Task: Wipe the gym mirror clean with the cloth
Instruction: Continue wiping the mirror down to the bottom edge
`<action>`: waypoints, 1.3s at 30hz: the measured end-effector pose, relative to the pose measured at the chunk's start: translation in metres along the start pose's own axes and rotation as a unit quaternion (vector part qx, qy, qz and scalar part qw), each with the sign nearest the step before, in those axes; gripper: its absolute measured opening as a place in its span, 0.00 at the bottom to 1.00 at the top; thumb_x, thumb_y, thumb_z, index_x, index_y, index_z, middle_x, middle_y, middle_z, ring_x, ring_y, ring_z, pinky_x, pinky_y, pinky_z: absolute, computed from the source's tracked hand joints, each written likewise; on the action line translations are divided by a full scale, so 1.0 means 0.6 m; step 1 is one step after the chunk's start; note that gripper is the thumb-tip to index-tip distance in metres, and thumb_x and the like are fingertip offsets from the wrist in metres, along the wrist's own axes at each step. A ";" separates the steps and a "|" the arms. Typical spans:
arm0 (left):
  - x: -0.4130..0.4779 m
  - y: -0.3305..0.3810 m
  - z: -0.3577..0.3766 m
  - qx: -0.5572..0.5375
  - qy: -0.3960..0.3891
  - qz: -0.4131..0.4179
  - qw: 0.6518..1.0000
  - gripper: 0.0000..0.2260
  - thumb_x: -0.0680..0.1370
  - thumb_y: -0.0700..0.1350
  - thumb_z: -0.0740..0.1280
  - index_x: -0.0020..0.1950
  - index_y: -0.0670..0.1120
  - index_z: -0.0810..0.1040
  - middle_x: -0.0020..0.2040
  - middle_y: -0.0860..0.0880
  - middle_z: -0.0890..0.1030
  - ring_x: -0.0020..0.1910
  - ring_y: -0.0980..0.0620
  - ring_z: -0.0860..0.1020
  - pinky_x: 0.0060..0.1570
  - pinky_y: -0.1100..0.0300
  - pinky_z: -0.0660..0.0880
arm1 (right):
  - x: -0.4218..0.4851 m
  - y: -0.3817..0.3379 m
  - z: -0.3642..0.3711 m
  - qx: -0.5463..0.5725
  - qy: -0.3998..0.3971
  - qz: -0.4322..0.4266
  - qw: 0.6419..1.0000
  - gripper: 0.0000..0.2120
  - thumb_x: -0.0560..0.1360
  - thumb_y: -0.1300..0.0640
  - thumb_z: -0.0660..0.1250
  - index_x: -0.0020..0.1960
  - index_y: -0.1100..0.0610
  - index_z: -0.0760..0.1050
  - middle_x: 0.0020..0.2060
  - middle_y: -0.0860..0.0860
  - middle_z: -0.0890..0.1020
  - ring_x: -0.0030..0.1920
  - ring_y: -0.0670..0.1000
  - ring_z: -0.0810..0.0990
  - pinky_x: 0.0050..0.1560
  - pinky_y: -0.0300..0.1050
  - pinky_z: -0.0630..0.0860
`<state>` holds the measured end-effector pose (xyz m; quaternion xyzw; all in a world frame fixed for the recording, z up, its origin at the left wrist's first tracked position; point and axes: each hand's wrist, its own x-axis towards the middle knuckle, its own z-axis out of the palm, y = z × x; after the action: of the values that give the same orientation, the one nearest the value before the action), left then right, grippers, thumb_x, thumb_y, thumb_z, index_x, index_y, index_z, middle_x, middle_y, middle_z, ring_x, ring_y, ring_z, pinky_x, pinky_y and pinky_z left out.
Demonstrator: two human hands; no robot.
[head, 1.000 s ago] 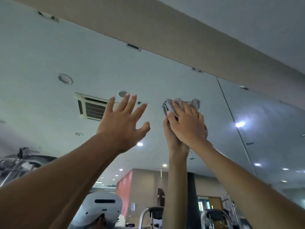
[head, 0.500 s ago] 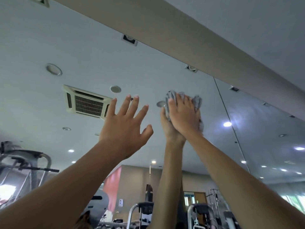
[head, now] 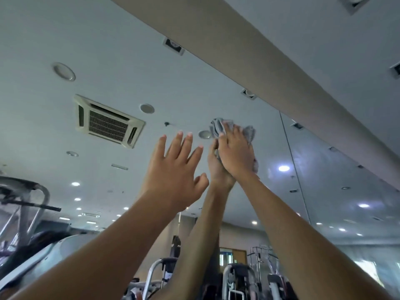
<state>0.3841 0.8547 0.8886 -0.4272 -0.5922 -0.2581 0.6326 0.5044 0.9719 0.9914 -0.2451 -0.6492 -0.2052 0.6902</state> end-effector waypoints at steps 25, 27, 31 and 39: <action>-0.048 0.003 0.011 0.020 0.021 -0.013 1.000 0.36 0.76 0.62 0.36 0.82 0.50 0.54 0.82 0.44 0.53 0.82 0.45 0.50 0.76 0.42 0.41 | -0.108 0.186 -0.038 0.012 -0.010 0.008 1.000 0.30 0.78 0.44 0.46 0.80 0.47 0.57 0.79 0.47 0.60 0.78 0.49 0.58 0.77 0.56 0.59; -0.045 0.003 0.017 0.018 0.028 -0.010 0.999 0.35 0.77 0.61 0.40 0.81 0.49 0.60 0.81 0.43 0.58 0.81 0.44 0.54 0.76 0.41 0.45 | -0.046 0.153 -0.028 0.019 0.006 0.106 0.994 0.28 0.80 0.47 0.49 0.80 0.50 0.58 0.78 0.50 0.62 0.77 0.53 0.60 0.75 0.58 0.59; -0.045 -0.002 0.024 0.011 0.051 0.008 0.999 0.32 0.78 0.60 0.49 0.75 0.45 0.71 0.76 0.40 0.69 0.76 0.40 0.66 0.73 0.39 0.55 | -0.053 0.055 0.000 0.004 0.036 0.025 0.999 0.25 0.83 0.50 0.49 0.79 0.53 0.58 0.79 0.51 0.60 0.79 0.51 0.54 0.78 0.54 0.51; -0.047 -0.001 0.021 0.035 0.033 -0.010 0.999 0.34 0.78 0.62 0.40 0.80 0.49 0.61 0.81 0.43 0.59 0.80 0.44 0.56 0.77 0.41 0.48 | -0.091 0.179 -0.036 0.013 0.003 -0.006 1.000 0.27 0.81 0.51 0.46 0.79 0.51 0.59 0.79 0.51 0.59 0.79 0.51 0.55 0.79 0.51 0.52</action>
<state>0.3722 0.8602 0.8603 -0.3900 -0.5839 -0.2577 0.6637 0.5822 1.0428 0.9287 -0.2316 -0.6509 -0.2015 0.6943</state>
